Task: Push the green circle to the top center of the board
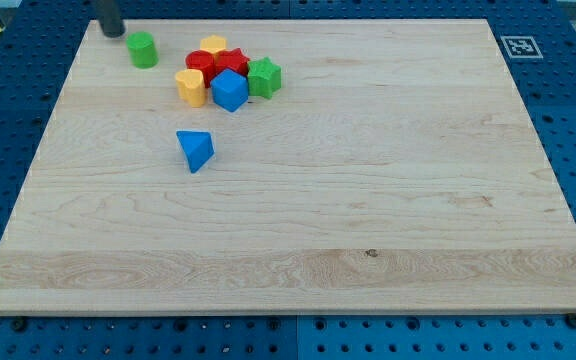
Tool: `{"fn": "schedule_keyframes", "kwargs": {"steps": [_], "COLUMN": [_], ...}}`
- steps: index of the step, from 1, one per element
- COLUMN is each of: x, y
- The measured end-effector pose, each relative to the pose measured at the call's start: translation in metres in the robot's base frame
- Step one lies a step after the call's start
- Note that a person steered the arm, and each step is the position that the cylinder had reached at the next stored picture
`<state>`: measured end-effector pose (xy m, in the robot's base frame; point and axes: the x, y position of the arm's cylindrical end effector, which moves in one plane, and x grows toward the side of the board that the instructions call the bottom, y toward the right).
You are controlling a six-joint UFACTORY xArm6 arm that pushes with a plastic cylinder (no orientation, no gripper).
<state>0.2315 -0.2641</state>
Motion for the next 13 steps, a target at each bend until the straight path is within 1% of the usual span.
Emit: {"fn": "schedule_keyframes", "kwargs": {"steps": [1,2,3,4,7,8,10,11,12,13], "x": [0.041,0.059,0.057,0.049,0.011,0.007,-0.026,-0.039,-0.039,-0.039], "y": [-0.001,0.019,0.045,0.067,0.061,0.081,0.082,0.091,0.114,0.154]}}
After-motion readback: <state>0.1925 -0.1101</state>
